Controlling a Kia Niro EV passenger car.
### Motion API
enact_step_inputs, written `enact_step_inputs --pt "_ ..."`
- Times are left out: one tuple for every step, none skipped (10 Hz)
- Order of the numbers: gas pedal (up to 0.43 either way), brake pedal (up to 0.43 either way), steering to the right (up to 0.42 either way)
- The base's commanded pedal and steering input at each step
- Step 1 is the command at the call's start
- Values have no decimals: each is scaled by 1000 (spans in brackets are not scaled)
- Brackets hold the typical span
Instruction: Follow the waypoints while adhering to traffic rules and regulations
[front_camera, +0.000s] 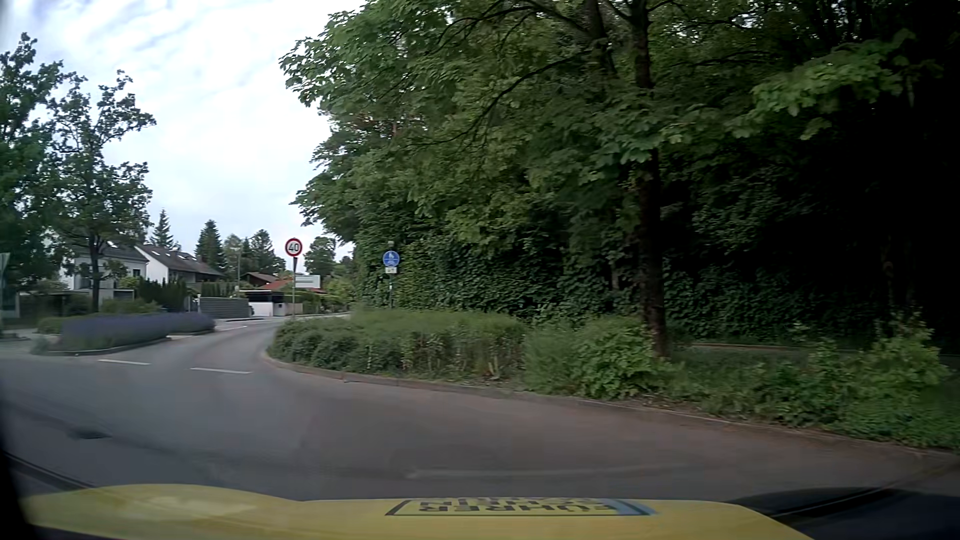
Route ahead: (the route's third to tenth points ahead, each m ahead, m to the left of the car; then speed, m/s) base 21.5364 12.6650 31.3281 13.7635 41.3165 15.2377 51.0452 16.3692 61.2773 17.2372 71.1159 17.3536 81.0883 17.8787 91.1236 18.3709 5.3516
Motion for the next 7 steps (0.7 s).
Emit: enact_step_inputs --pt "79 0 -404" --pt "98 0 -403" --pt "110 0 -401" --pt "110 0 -396" --pt "110 0 -390" --pt "118 0 -384" --pt "118 0 -373"
